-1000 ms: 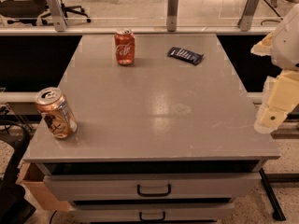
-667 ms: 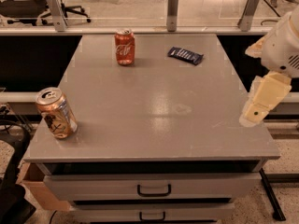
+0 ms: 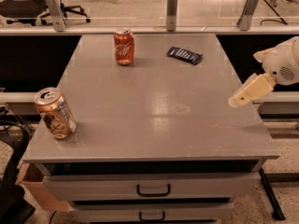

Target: Move rxbar blueberry near orange can

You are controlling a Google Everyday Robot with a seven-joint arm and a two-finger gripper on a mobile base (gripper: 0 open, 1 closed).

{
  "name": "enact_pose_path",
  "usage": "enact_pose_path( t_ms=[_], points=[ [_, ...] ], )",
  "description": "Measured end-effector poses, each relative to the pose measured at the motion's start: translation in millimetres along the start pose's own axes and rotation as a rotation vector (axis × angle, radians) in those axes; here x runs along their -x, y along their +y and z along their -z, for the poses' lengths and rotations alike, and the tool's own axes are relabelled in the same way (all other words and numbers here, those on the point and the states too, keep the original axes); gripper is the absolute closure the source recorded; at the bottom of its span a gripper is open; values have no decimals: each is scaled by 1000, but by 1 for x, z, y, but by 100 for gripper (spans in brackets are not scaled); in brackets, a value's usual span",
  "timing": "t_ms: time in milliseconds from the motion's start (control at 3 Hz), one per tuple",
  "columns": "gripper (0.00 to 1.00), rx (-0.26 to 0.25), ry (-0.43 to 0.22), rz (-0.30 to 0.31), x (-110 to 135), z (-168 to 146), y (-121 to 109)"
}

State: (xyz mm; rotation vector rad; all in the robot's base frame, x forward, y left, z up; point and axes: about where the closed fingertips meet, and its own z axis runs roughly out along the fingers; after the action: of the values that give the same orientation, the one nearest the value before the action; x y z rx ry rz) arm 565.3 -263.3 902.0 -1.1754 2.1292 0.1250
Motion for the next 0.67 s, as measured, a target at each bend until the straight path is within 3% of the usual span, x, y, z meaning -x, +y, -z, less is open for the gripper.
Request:
enact_pose_path(
  t_ms=[333,667],
  points=[
    [0,-103,-230,-100,-9,-23,-74],
    [0,-159,-443,-167,-8,-49,-133]
  ],
)
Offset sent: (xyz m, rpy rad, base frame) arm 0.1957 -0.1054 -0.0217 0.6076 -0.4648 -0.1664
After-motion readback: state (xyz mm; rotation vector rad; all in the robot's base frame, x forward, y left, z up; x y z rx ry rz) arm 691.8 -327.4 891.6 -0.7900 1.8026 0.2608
